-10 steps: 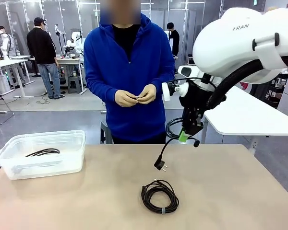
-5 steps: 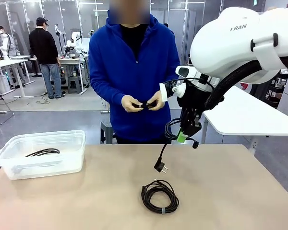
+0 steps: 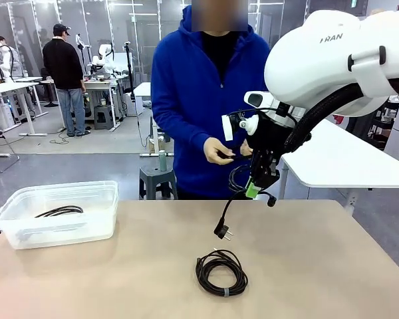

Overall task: Organize and store the cables.
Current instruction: Place the Power Cable into the Organizing box.

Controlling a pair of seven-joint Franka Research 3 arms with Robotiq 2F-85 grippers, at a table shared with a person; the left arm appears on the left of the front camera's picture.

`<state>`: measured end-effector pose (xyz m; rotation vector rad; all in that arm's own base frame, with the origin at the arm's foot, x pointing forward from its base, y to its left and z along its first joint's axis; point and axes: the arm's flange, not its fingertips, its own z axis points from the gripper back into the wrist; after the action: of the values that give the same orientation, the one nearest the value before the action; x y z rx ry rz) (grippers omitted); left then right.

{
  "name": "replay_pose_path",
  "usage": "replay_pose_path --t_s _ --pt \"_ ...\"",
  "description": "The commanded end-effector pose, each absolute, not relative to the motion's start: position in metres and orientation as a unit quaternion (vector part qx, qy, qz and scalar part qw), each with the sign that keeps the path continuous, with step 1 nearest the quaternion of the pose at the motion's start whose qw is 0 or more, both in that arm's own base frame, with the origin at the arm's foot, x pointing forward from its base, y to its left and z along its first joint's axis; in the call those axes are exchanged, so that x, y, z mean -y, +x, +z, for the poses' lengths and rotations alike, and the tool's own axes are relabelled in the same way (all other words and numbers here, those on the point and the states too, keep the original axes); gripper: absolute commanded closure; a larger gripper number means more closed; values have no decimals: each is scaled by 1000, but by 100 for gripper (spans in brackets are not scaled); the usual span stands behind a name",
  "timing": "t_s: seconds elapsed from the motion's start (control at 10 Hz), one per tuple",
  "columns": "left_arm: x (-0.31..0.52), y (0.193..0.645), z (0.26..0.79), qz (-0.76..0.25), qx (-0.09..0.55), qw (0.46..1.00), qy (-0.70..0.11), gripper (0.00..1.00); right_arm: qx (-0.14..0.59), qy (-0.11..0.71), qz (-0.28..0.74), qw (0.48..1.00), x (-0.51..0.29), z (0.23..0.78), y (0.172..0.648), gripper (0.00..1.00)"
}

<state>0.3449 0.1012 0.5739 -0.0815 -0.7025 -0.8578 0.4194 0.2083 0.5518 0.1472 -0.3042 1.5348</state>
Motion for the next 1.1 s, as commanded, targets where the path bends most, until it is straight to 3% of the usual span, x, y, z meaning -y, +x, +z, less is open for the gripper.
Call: replay_pose_path --t_s 0.0,0.6,1.0 --pt "-100 344 575 -401 331 854 -33 0 151 27 694 703 -224 557 423 84" --pt "-100 344 575 -401 331 854 -33 0 99 49 742 661 -351 541 448 84" --pt "-100 344 575 -401 331 854 -33 0 123 81 742 654 -392 513 468 84"
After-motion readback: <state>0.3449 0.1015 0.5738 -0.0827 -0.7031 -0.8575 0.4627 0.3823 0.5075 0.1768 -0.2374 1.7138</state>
